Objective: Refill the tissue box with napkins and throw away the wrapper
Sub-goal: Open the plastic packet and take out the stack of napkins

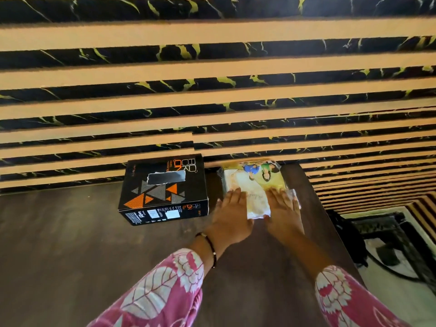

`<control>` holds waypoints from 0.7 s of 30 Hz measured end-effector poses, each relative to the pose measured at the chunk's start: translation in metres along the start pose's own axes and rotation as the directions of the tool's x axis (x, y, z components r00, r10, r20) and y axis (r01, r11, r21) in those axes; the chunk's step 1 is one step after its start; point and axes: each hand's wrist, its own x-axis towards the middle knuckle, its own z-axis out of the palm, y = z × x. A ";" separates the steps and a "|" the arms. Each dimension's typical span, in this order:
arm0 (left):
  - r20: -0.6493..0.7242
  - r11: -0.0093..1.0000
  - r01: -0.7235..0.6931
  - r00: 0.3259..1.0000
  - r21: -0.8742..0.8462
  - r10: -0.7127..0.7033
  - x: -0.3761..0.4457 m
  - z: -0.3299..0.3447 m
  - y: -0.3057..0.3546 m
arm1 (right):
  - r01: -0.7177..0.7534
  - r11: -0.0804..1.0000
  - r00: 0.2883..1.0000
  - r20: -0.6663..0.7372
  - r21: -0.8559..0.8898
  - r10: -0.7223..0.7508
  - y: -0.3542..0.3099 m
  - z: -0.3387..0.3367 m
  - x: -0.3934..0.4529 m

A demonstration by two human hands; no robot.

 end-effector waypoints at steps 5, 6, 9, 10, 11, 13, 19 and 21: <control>0.059 0.997 -0.016 0.998 0.072 0.012 -0.003 0.008 -0.007 | 0.013 0.999 1.000 0.000 0.033 -0.013 0.003 0.006 -0.006; 0.061 0.997 -0.022 0.998 0.075 0.017 -0.008 0.008 -0.007 | 0.019 0.999 1.000 -0.004 0.042 -0.018 0.003 0.007 -0.011; 0.065 0.998 -0.031 0.997 0.051 0.028 -0.027 0.010 -0.008 | 0.042 0.997 0.999 -0.020 0.070 -0.041 0.005 0.011 -0.033; 0.070 0.999 -0.031 0.997 0.040 0.028 -0.035 0.012 -0.008 | 0.047 0.996 0.999 -0.024 0.080 -0.045 0.006 0.014 -0.041; 0.071 0.999 -0.029 0.997 0.030 0.027 -0.046 0.015 -0.007 | 0.052 0.995 0.998 -0.031 0.089 -0.049 0.007 0.016 -0.054; 0.076 0.999 -0.033 0.997 0.023 0.031 -0.067 0.021 -0.006 | 0.058 0.993 0.998 -0.030 0.100 -0.055 0.007 0.020 -0.078; 0.087 0.998 -0.061 0.994 0.014 0.059 -0.133 0.041 0.003 | 0.035 0.990 0.999 -0.026 0.136 -0.032 0.007 0.030 -0.156; 0.093 0.997 -0.076 0.993 0.015 0.074 -0.156 0.052 0.008 | 0.033 0.992 0.999 -0.031 0.124 -0.029 0.009 0.034 -0.183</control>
